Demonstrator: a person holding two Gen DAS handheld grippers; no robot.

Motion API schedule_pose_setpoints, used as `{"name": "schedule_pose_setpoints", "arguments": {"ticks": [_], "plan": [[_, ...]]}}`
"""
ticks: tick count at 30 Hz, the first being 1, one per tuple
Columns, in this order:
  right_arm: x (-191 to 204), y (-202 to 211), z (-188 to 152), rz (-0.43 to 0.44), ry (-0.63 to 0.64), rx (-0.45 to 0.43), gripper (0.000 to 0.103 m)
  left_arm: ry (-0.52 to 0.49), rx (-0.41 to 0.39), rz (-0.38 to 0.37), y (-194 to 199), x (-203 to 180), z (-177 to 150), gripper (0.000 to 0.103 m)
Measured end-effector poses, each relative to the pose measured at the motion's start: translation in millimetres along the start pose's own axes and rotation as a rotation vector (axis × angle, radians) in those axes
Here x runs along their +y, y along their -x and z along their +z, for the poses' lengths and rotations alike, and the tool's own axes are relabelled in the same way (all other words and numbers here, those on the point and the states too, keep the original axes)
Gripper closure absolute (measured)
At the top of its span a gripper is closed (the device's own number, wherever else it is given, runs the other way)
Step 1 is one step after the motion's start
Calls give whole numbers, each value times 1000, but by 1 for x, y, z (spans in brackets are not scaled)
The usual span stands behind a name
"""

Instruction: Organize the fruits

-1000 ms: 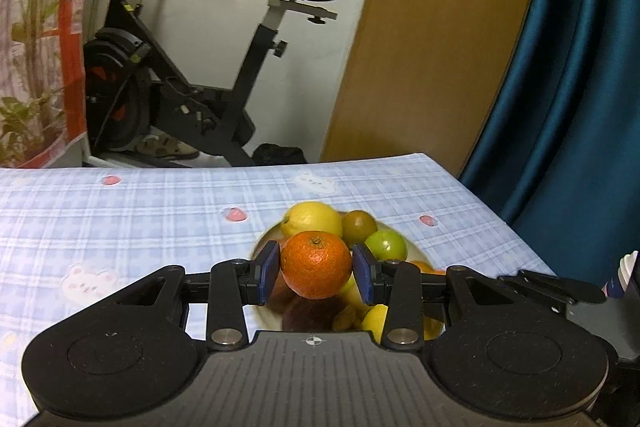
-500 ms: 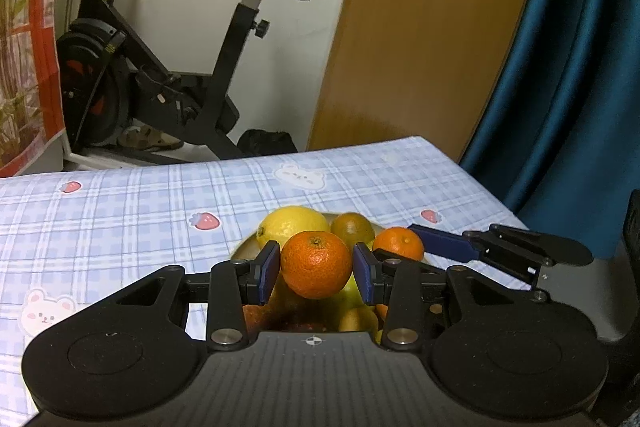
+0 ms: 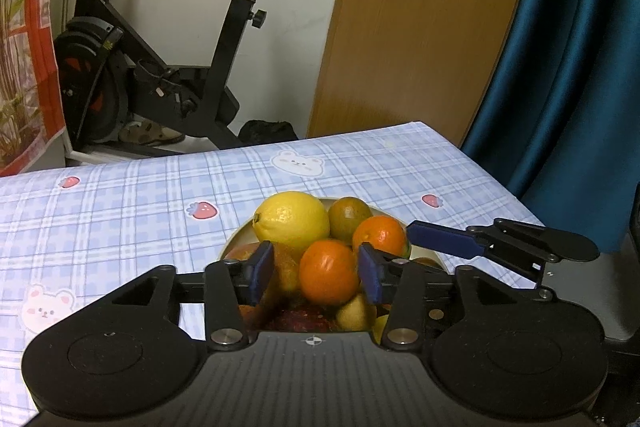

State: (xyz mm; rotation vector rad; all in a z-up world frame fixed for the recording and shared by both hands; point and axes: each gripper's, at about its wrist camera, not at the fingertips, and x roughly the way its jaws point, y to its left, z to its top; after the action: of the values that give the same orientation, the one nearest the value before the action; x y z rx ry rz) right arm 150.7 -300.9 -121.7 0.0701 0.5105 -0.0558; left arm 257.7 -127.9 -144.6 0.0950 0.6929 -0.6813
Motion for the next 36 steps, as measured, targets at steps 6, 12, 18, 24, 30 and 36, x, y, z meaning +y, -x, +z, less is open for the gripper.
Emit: {"name": "schedule_pose_setpoints", "arguments": {"ticks": [6, 12, 18, 24, 30, 36], "plan": [[2, 10, 0, -17, -6, -4, 50, 8, -23, 8, 14, 2, -4, 37], [7, 23, 1, -33, -13, -18, 34, 40, -54, 25, 36, 6, -10, 21], [16, 38, 5, -39, -25, -25, 13, 78, -94, 49, 67, 12, -15, 9], [30, 60, 11, -31, -45, -49, 4, 73, -97, 103, 100, 13, -21, 8], [40, 86, 16, -14, -90, -54, 0, 79, -158, 140, 148, 14, -29, 8], [52, 108, 13, -21, -84, -21, 0, 67, -205, 229, 187, 6, -35, 8]]}}
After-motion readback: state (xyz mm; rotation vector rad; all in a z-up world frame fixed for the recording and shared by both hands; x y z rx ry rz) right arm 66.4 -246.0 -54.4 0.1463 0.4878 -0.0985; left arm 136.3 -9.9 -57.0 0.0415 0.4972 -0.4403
